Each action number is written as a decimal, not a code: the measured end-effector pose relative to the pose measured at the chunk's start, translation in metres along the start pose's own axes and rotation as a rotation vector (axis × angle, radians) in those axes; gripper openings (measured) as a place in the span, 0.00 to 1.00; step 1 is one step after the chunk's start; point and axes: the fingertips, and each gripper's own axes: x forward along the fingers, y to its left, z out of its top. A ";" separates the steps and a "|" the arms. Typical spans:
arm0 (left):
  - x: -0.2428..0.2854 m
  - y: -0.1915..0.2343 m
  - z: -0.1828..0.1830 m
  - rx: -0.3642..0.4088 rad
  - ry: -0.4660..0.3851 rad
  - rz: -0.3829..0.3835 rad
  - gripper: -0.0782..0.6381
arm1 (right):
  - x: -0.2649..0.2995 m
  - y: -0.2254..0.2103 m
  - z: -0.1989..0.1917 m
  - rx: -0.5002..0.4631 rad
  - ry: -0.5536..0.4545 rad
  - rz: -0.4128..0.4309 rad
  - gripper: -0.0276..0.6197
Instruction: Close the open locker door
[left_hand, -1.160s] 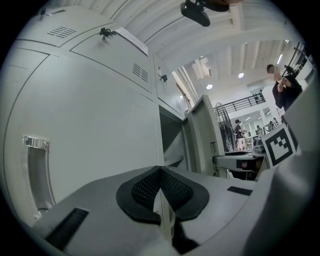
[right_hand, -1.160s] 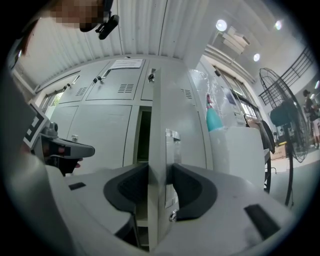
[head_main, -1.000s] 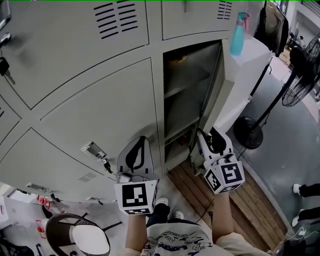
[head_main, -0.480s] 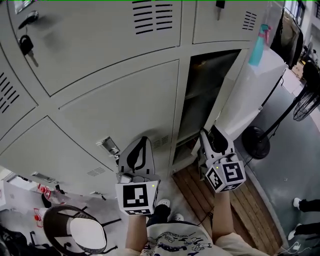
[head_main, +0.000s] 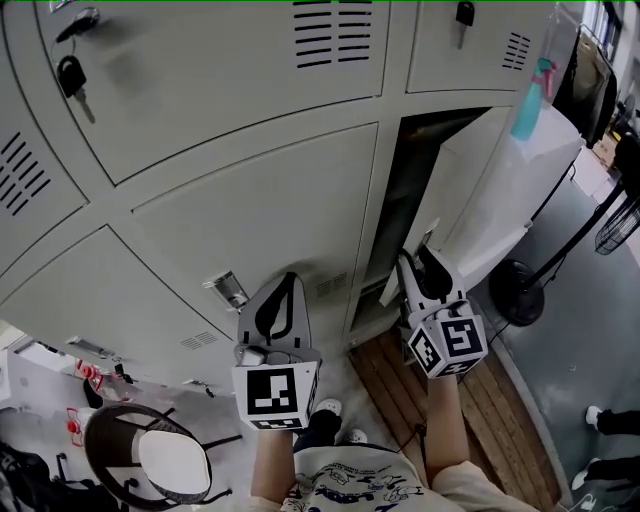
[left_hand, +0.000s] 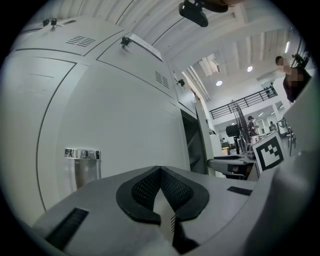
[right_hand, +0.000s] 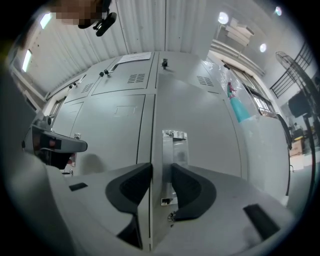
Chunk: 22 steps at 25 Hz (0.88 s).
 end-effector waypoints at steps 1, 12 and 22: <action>0.000 0.001 0.000 0.000 0.001 0.001 0.11 | 0.001 0.001 0.000 0.000 -0.001 0.003 0.23; 0.005 0.001 0.004 0.003 -0.014 0.007 0.11 | 0.020 0.006 -0.002 -0.007 -0.007 0.047 0.20; 0.008 0.004 0.001 0.003 -0.007 0.020 0.11 | 0.037 0.011 -0.005 -0.025 -0.002 0.084 0.20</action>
